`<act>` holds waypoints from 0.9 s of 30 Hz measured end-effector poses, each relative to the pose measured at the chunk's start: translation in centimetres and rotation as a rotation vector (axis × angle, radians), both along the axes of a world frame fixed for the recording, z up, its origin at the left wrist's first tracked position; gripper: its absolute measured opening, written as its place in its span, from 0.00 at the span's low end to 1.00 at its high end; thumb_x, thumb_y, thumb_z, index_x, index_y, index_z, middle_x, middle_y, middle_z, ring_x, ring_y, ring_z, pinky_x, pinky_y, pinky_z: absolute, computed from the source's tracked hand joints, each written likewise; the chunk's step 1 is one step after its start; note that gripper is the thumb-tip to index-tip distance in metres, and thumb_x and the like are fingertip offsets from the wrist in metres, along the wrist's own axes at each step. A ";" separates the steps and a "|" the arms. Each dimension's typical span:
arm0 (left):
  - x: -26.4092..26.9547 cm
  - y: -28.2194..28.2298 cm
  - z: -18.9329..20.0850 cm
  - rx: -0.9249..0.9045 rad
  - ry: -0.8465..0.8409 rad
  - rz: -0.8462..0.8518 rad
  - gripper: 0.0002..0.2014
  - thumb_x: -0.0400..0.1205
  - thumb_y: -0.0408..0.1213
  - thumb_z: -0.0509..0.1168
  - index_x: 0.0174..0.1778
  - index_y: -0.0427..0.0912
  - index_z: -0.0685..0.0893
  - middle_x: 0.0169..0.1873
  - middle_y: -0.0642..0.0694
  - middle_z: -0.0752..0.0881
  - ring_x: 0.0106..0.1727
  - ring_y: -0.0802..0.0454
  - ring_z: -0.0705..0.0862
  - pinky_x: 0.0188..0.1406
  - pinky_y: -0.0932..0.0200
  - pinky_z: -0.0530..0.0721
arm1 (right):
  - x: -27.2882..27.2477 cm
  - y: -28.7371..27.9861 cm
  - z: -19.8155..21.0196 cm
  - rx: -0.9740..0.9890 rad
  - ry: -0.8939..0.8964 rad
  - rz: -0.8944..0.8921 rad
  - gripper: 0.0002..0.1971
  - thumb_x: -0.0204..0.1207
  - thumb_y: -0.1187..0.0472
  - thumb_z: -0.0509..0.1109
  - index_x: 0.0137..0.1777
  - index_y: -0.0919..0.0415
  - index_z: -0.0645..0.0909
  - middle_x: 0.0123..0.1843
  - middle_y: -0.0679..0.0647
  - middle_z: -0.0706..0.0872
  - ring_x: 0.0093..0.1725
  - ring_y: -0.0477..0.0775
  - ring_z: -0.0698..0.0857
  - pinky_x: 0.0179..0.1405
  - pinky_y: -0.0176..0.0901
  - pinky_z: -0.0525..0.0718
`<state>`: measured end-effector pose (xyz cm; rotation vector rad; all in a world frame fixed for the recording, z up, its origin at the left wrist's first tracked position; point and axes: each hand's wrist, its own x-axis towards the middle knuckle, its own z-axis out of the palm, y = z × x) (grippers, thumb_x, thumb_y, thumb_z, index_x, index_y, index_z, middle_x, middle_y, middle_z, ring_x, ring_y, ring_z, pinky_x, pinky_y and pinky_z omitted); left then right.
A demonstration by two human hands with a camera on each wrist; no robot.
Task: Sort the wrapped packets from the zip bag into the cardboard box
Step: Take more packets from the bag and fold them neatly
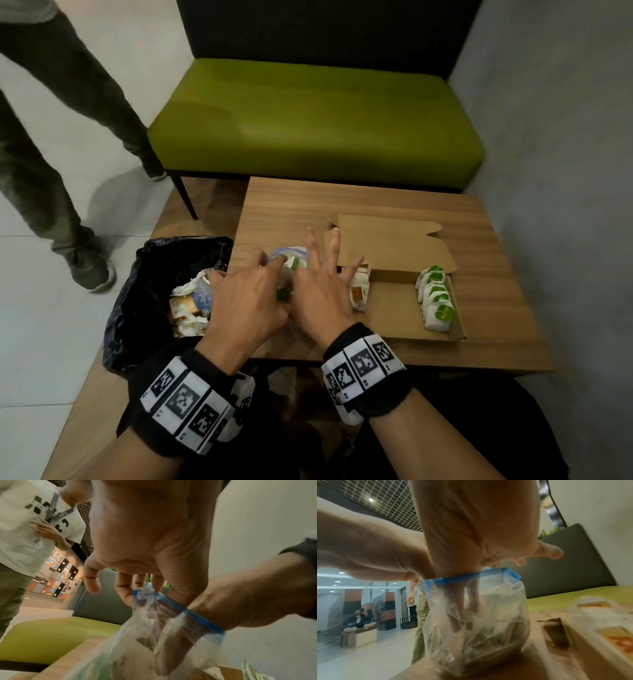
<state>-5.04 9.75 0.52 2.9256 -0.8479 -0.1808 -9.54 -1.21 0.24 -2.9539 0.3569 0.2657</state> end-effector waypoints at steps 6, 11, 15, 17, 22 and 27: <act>0.1 0.4 -0.3 -0.027 -0.016 -0.025 0.32 0.65 0.45 0.73 0.68 0.53 0.79 0.55 0.50 0.79 0.37 0.44 0.86 0.47 0.47 0.71 | 0.2 0.6 -1.1 -0.007 0.011 0.007 0.17 0.80 0.56 0.66 0.69 0.50 0.80 0.88 0.57 0.34 0.82 0.78 0.27 0.69 0.94 0.42; 0.0 0.3 -0.6 -0.038 -0.027 -0.055 0.32 0.65 0.46 0.73 0.68 0.53 0.79 0.52 0.51 0.79 0.35 0.43 0.86 0.45 0.48 0.73 | 0.3 1.0 -2.2 0.001 0.066 0.049 0.24 0.80 0.53 0.68 0.76 0.48 0.75 0.89 0.54 0.35 0.82 0.77 0.28 0.68 0.95 0.38; 0.1 0.7 -0.7 -0.019 -0.064 -0.071 0.32 0.66 0.50 0.68 0.69 0.53 0.78 0.55 0.51 0.79 0.36 0.43 0.86 0.44 0.48 0.68 | 0.0 0.0 -2.2 0.152 0.019 -0.024 0.12 0.79 0.50 0.68 0.59 0.49 0.87 0.89 0.49 0.42 0.85 0.69 0.33 0.72 0.90 0.38; 0.2 0.9 -0.8 -0.001 -0.096 -0.069 0.33 0.67 0.53 0.68 0.71 0.52 0.77 0.58 0.51 0.80 0.38 0.44 0.87 0.47 0.45 0.71 | -0.2 -1.0 -1.8 0.228 -0.014 -0.055 0.10 0.78 0.46 0.71 0.51 0.48 0.89 0.89 0.48 0.46 0.87 0.65 0.36 0.75 0.86 0.38; 0.8 1.1 -0.6 -0.076 -0.123 -0.048 0.36 0.69 0.57 0.64 0.75 0.50 0.74 0.61 0.49 0.78 0.48 0.45 0.85 0.55 0.41 0.72 | -1.5 -3.8 -0.1 0.481 -0.203 -0.155 0.09 0.75 0.48 0.75 0.49 0.51 0.91 0.86 0.46 0.63 0.84 0.56 0.55 0.82 0.67 0.55; 1.2 0.7 -0.9 -0.114 -0.122 0.017 0.35 0.71 0.56 0.64 0.75 0.49 0.71 0.63 0.46 0.75 0.58 0.44 0.81 0.56 0.41 0.71 | -2.9 -6.1 1.0 0.618 -0.367 -0.215 0.09 0.74 0.51 0.78 0.48 0.55 0.92 0.79 0.45 0.74 0.78 0.51 0.68 0.71 0.43 0.67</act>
